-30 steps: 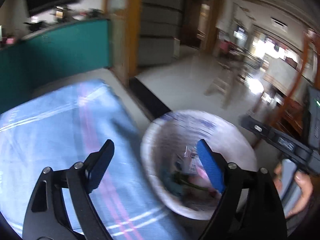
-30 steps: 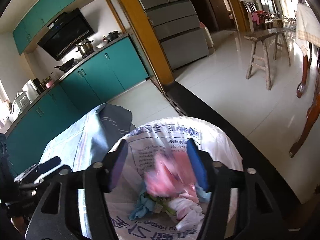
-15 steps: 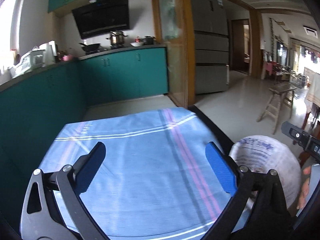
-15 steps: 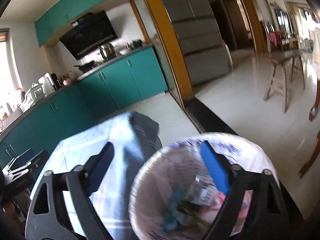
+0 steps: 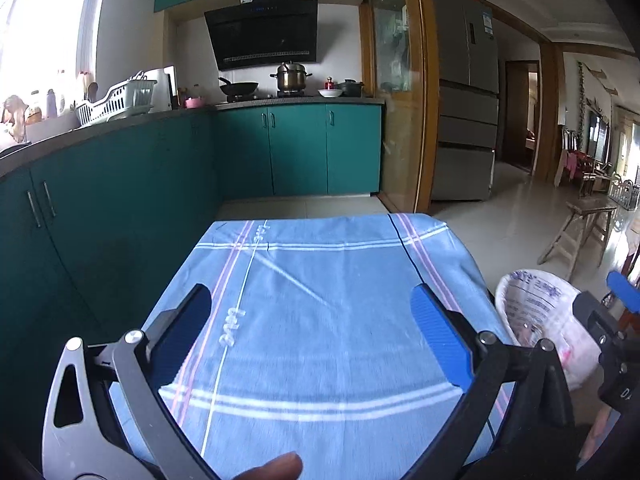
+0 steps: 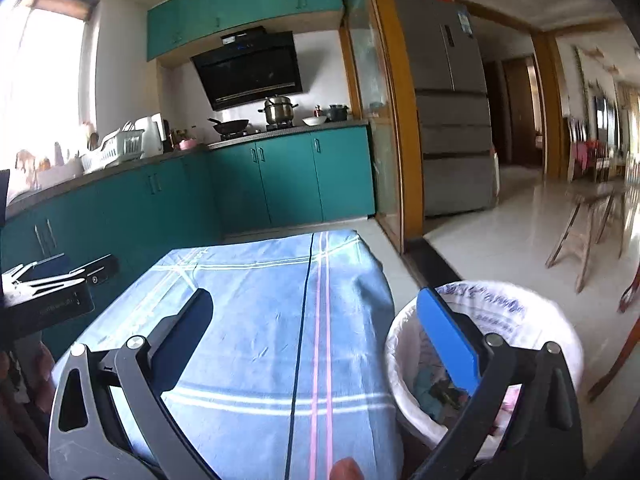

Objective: Collect trash

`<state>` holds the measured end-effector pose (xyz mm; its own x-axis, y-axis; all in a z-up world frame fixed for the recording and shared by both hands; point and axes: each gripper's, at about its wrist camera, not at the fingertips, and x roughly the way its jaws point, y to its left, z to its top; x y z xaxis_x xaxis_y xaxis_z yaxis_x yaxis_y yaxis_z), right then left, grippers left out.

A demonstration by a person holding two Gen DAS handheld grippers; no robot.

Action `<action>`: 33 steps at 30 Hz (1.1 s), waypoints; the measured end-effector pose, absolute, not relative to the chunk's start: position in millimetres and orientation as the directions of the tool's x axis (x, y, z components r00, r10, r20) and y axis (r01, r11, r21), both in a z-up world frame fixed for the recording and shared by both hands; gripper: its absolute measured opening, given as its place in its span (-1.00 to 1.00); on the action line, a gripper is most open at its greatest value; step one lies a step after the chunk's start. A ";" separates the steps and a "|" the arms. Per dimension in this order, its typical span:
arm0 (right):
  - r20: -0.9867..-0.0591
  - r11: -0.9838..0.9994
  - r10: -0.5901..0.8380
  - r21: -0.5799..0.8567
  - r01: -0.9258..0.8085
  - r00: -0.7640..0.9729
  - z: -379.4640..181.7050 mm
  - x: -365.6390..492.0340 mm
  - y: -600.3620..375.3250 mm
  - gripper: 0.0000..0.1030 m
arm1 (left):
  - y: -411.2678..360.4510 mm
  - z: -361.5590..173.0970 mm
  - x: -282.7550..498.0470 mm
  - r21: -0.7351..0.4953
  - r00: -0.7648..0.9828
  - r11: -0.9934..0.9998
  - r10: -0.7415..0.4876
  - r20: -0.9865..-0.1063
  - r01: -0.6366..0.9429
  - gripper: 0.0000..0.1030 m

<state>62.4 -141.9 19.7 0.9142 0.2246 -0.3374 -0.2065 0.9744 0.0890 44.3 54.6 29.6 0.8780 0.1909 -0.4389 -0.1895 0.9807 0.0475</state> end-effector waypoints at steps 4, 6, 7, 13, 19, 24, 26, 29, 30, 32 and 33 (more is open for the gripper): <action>-0.310 0.980 0.196 0.021 -0.199 0.930 40.7 37.9 -140.0 0.93 | 53.2 38.5 20.6 0.074 0.876 0.979 0.202 -0.439 -0.189 0.94; -0.303 0.980 0.199 0.034 -0.198 0.932 45.9 30.4 -144.3 0.93 | 53.0 44.0 9.2 0.072 0.879 0.980 0.200 -0.433 -0.188 0.94; -0.304 0.981 0.193 0.041 -0.189 0.933 48.6 27.2 -147.1 0.93 | 53.1 46.2 5.4 0.068 0.881 0.980 0.196 -0.430 -0.185 0.94; -0.319 0.990 0.144 0.046 -0.136 0.937 52.5 13.8 -155.4 0.93 | 46.8 56.3 -8.8 0.058 0.888 0.984 0.177 -0.425 -0.168 0.94; -0.312 0.994 0.112 0.025 -0.109 0.944 55.0 7.1 -159.6 0.93 | 39.8 60.5 -18.1 0.065 0.889 0.987 0.162 -0.428 -0.149 0.94; -0.299 0.996 0.090 0.012 -0.091 0.950 57.4 1.4 -162.3 0.93 | 33.9 62.6 -21.3 0.074 0.891 0.987 0.158 -0.425 -0.139 0.94; -0.295 0.996 0.084 0.011 -0.084 0.952 58.5 -1.8 -164.2 0.93 | 33.1 63.1 -22.5 0.074 0.891 0.988 0.156 -0.425 -0.138 0.94; -0.294 0.997 0.073 0.017 -0.071 0.953 59.3 -2.8 -167.6 0.93 | 30.9 64.1 -23.3 0.077 0.889 0.988 0.156 -0.430 -0.136 0.94; -0.295 0.997 0.072 0.019 -0.070 0.953 59.0 -2.8 -167.8 0.93 | 30.0 64.1 -23.8 0.078 0.889 0.988 0.155 -0.431 -0.134 0.94; -0.295 0.998 0.070 0.022 -0.066 0.953 58.9 -3.4 -169.4 0.93 | 28.4 65.1 -23.8 0.080 0.890 0.988 0.153 -0.430 -0.131 0.94; -0.295 0.998 0.067 0.020 -0.064 0.953 59.0 -3.7 -169.4 0.93 | 27.5 65.1 -23.9 0.083 0.889 0.988 0.154 -0.431 -0.131 0.94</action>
